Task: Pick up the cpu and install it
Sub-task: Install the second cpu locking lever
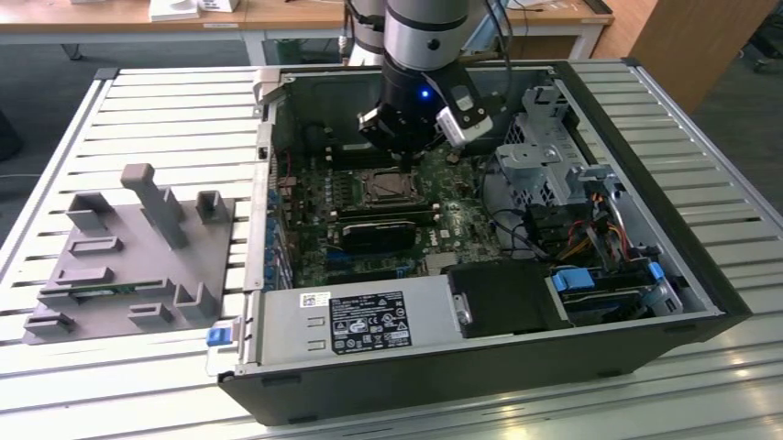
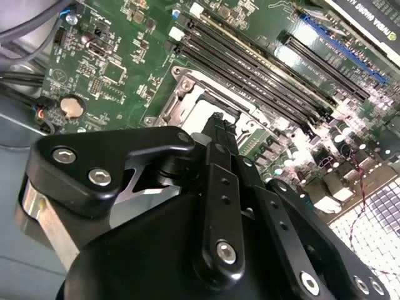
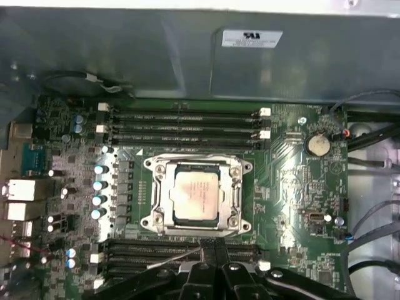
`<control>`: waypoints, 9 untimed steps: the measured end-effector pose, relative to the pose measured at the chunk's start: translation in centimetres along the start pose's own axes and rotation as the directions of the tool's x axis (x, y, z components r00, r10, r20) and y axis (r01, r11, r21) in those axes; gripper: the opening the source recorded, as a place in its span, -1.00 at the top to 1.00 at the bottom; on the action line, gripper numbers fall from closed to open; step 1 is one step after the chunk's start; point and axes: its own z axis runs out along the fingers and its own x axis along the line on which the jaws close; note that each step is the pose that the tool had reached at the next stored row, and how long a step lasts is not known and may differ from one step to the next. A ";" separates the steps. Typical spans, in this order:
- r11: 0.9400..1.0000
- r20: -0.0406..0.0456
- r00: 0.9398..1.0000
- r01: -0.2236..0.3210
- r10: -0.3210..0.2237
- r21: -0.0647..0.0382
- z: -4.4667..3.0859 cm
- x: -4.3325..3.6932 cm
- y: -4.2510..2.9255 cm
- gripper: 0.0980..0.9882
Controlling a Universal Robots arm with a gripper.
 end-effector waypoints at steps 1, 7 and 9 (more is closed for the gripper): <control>1.000 -0.002 1.000 0.000 0.000 0.000 0.11 0.01 -0.01 0.98; 1.000 -0.005 1.000 -0.001 0.001 0.000 0.64 0.92 -0.05 0.98; 1.000 -0.005 1.000 -0.001 0.001 0.001 0.72 1.01 -0.05 0.98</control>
